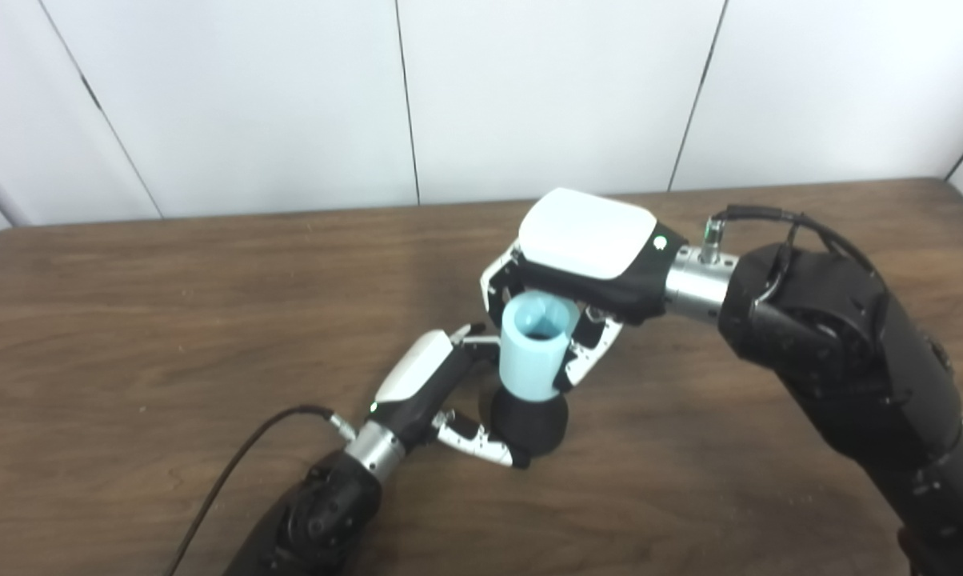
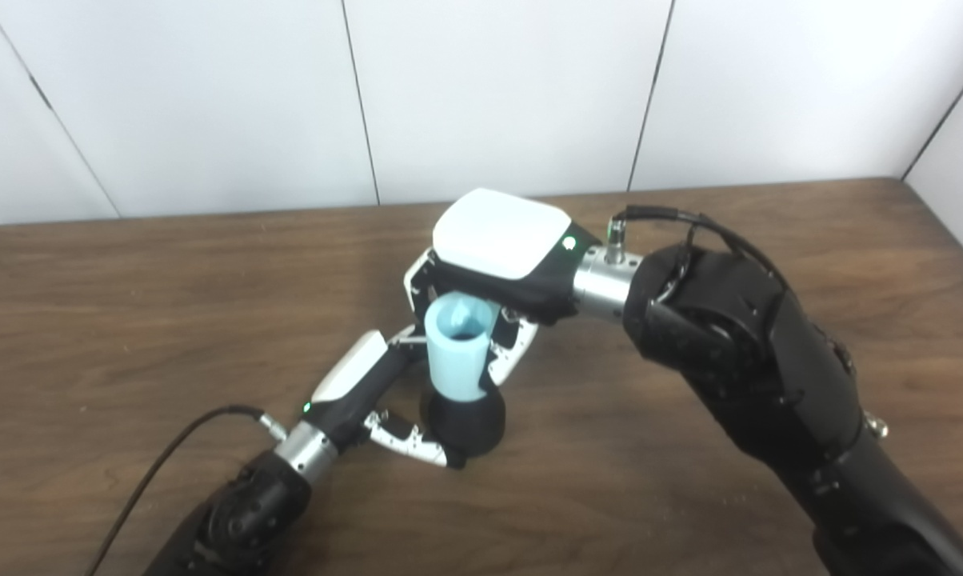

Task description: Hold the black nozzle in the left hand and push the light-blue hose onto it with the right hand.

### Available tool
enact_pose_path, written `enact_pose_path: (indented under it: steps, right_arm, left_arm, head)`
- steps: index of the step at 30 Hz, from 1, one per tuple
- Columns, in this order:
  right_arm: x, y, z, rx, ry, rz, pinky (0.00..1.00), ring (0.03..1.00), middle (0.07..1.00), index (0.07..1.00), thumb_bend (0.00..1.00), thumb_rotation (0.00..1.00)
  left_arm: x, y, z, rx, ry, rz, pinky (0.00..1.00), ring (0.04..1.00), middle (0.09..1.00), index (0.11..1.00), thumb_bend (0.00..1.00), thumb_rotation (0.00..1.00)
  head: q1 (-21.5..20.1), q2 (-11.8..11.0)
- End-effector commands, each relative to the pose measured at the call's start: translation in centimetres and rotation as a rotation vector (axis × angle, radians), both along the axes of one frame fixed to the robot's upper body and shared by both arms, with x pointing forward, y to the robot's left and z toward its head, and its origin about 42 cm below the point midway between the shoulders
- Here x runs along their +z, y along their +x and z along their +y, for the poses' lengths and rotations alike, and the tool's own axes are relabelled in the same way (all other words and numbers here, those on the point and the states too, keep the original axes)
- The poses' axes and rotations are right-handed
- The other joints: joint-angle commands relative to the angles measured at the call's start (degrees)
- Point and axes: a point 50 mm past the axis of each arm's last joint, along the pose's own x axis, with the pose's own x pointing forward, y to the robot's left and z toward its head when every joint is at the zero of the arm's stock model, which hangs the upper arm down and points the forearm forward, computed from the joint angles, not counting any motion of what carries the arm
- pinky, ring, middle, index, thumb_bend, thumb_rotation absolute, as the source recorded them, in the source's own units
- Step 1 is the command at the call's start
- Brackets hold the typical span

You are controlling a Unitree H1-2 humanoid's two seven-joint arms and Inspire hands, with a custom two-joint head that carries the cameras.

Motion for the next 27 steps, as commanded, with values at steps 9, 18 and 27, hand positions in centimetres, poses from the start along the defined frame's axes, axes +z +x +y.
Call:
enact_pose_path:
  steps: [9, 18, 27]
  right_arm:
    - [0.04, -0.03, 0.18, 0.010, -0.009, -0.004, 0.13, 0.215, 0.461, 0.499, 0.53, 0.00]
    - [0.59, -0.38, -0.12, 0.007, 0.001, -0.023, 0.29, 0.412, 0.465, 0.515, 0.53, 0.01]
    - [0.18, -0.79, -0.66, 0.031, -0.003, -0.215, 0.80, 0.829, 0.845, 0.742, 1.00, 0.38]
  left_arm:
    - [-2.40, -1.14, 0.24, -0.024, 0.110, 0.107, 0.97, 0.755, 0.498, 0.482, 0.52, 0.00]
    - [-2.46, -1.16, 0.34, -0.025, 0.109, 0.107, 0.97, 0.756, 0.498, 0.482, 0.52, 0.00]
    - [-2.45, -1.19, 0.42, -0.031, 0.110, 0.110, 0.97, 0.752, 0.498, 0.482, 0.52, 0.00]
  head:
    - [-0.16, -0.06]
    - [-0.18, -0.11]
    - [-0.18, 0.06]
